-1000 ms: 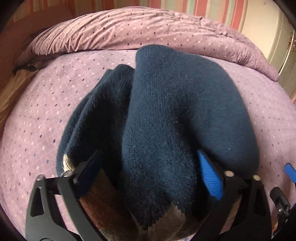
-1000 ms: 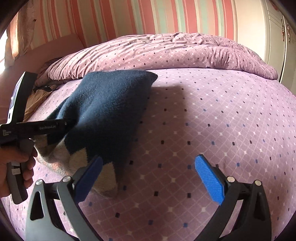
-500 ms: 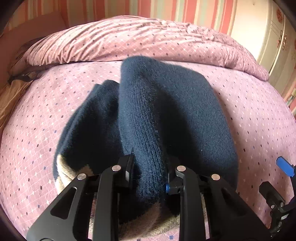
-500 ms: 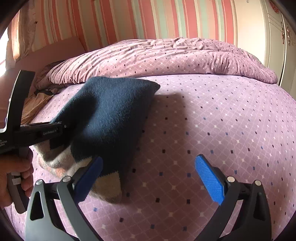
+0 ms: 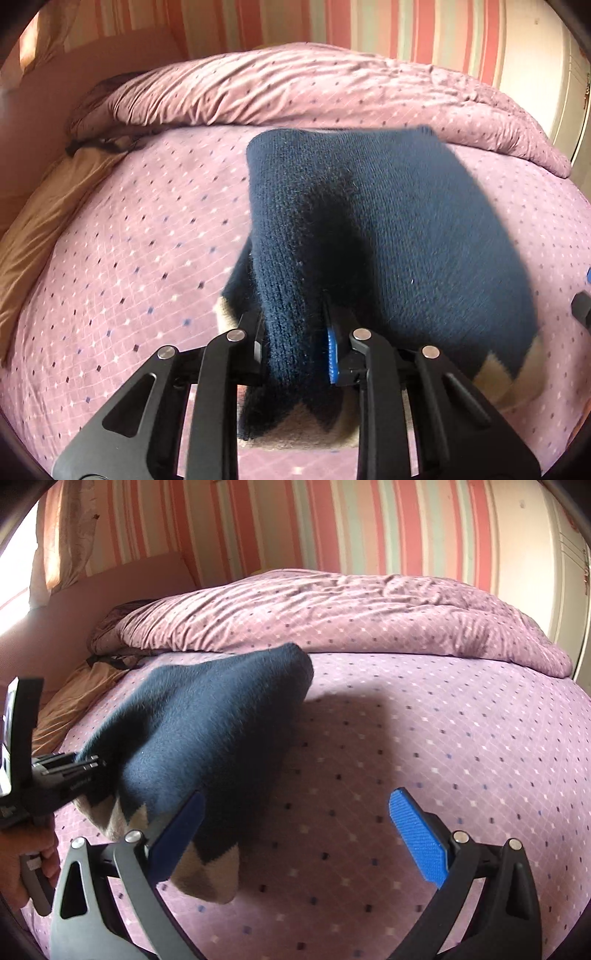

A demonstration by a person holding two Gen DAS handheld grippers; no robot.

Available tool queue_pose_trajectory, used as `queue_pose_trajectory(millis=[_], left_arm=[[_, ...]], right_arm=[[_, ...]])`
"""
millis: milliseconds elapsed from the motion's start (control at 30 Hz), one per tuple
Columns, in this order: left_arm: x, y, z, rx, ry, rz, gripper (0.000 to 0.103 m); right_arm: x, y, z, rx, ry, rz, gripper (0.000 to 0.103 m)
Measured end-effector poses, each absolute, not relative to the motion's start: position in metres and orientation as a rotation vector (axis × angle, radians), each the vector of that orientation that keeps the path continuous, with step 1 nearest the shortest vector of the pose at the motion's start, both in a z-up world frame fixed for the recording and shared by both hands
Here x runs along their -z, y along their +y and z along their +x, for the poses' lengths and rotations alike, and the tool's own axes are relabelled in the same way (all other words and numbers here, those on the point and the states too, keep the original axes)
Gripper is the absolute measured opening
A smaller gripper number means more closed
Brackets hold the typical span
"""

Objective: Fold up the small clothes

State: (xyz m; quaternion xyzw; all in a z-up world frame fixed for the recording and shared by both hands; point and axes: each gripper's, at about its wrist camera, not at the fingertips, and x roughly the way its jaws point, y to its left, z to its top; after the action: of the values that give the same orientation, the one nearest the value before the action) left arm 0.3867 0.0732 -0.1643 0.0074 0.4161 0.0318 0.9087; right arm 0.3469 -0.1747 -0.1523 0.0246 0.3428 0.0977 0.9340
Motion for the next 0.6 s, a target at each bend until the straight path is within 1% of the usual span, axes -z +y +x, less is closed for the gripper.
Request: queue_pose_trajectory(millis=[167, 300, 367, 400, 433, 467, 500, 533, 567, 600], left_arm=[[0.18, 0.08, 0.386, -0.044, 0.849, 0.046, 0.027], [0.191, 0.083, 0.391, -0.049, 0.858, 0.016, 0.041], [0.198, 0.081, 0.389, -0.052, 0.85, 0.034, 0.044], [0.2, 0.079, 0.387, -0.056, 0.846, 0.04, 0.049], [0.202, 0.079, 0.386, -0.06, 0.843, 0.039, 0.057], [0.205, 0.081, 0.385, -0.072, 0.835, 0.029, 0.063], [0.206, 0.083, 0.385, -0.086, 0.828, 0.026, 0.077], [0.208, 0.086, 0.384, -0.116, 0.819, 0.023, 0.094], [0.212, 0.091, 0.384, -0.139, 0.813, 0.006, 0.099], [0.216, 0.098, 0.385, -0.14, 0.815, -0.026, 0.1]], right_arm=[[0.168, -0.14, 0.357, -0.231, 0.751, 0.015, 0.101], [0.187, -0.131, 0.366, -0.195, 0.822, -0.009, 0.101], [0.196, -0.132, 0.37, -0.187, 0.859, -0.012, 0.101], [0.2, -0.131, 0.372, -0.182, 0.88, -0.026, 0.101], [0.208, -0.13, 0.375, -0.17, 0.908, -0.058, 0.101], [0.214, -0.128, 0.376, -0.161, 0.928, -0.083, 0.101], [0.22, -0.128, 0.377, -0.156, 0.947, -0.097, 0.101], [0.225, -0.129, 0.378, -0.157, 0.956, -0.091, 0.101], [0.228, -0.13, 0.378, -0.16, 0.958, -0.087, 0.101], [0.229, -0.13, 0.379, -0.162, 0.959, -0.091, 0.101]])
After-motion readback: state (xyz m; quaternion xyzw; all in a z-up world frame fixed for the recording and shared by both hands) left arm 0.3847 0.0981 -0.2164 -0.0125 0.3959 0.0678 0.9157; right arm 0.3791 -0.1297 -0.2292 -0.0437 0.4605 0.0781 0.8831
